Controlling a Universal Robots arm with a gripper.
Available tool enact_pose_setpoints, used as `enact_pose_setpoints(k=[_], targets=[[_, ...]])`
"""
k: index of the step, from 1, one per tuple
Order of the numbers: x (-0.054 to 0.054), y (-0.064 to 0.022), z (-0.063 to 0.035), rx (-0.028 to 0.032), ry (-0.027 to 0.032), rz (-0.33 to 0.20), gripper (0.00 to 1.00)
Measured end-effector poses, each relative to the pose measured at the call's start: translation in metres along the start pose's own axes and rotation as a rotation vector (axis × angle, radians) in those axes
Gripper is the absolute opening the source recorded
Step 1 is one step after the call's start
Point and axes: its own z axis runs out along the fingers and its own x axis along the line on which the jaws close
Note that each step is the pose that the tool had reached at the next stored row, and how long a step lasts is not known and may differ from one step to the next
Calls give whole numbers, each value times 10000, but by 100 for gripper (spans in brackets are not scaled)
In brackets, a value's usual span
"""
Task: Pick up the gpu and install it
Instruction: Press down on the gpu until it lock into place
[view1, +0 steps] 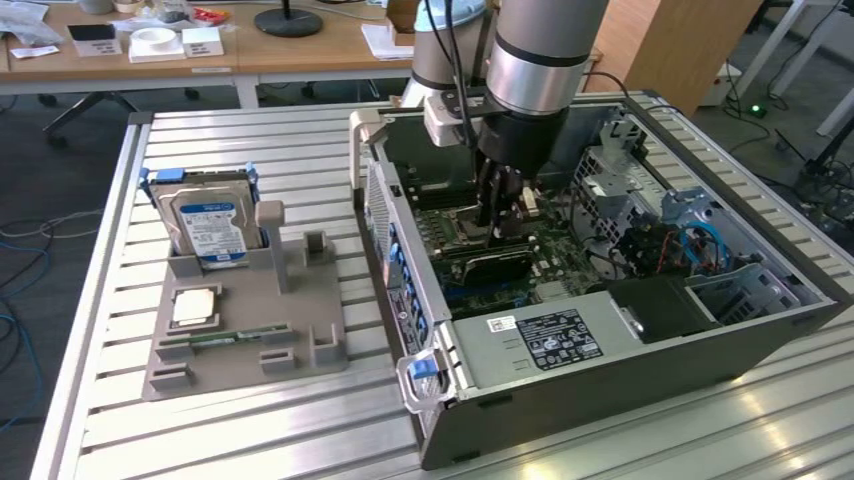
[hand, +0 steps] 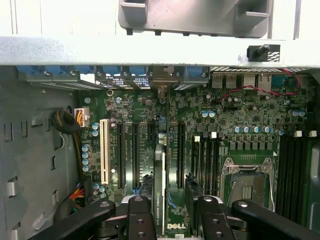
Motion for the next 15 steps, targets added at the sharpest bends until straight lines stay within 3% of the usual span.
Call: enact_pose_setpoints(k=[6,10,11,13,15], targets=[[0,0,0,0,0,1,38],[0,0,0,0,0,0,20],[0,0,0,0,0,1,20],[0,0,0,0,1,0,11],[0,0,0,-1,0,0,11]])
